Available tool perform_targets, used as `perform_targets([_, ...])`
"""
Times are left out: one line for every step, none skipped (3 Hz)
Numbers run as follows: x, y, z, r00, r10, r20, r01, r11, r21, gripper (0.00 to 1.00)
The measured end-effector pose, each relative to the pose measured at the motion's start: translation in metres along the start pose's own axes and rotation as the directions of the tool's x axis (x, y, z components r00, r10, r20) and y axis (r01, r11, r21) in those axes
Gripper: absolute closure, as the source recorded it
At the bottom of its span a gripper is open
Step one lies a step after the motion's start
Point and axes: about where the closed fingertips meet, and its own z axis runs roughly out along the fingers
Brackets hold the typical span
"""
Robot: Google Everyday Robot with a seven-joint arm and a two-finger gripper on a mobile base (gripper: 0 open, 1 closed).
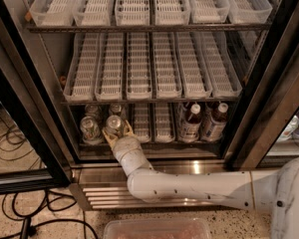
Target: Pick 7up can from bottom shelf of fridge
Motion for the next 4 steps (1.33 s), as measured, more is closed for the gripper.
perform_targets([-0.005, -0.004, -0.008, 0.997, -0.02, -0.079, 0.016, 0.9981, -0.059, 1.0])
perform_targets([-0.006, -0.018, -0.025, 0.984, -0.026, -0.174, 0.004, 0.992, -0.126, 1.0])
perform_targets([-0.007, -0.033, -0.045, 0.969, -0.027, -0.244, -0.022, 0.9807, -0.194, 1.0])
perform_targets([-0.008, -0.056, -0.06, 0.952, -0.055, -0.303, -0.024, 0.9674, -0.252, 1.0])
